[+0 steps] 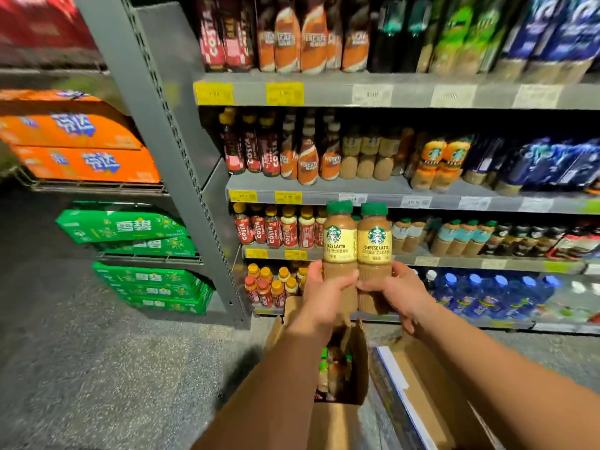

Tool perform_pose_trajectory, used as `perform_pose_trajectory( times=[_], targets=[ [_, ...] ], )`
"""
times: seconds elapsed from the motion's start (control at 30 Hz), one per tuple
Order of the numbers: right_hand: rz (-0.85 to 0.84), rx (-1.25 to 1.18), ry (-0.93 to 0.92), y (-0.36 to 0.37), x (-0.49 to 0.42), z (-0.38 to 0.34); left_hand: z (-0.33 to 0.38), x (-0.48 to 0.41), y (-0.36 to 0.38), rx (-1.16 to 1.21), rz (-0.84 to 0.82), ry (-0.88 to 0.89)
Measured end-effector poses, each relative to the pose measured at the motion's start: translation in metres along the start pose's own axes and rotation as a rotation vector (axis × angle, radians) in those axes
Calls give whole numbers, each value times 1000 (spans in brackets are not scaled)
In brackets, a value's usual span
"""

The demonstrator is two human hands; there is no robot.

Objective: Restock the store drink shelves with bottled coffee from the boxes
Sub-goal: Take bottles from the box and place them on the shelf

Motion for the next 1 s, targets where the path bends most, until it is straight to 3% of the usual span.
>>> perform_pose_trajectory(
  times=[0.37, 1.0],
  targets=[
    [76, -68, -51, -27, -17, -47, 51, -16, 42, -58, 1, 100],
    [258, 87, -51, -6, -164, -98, 93, -179, 110, -223, -109, 118]
  ],
)
Point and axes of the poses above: each hand's wrist, its own x-axis away from the middle knuckle, its own y-axis out of the palm, z = x × y, the point moved 7 cm from there along -x, towards the middle knuckle, and after that the axes turned 15 degrees about z, right-handed, at the moved point
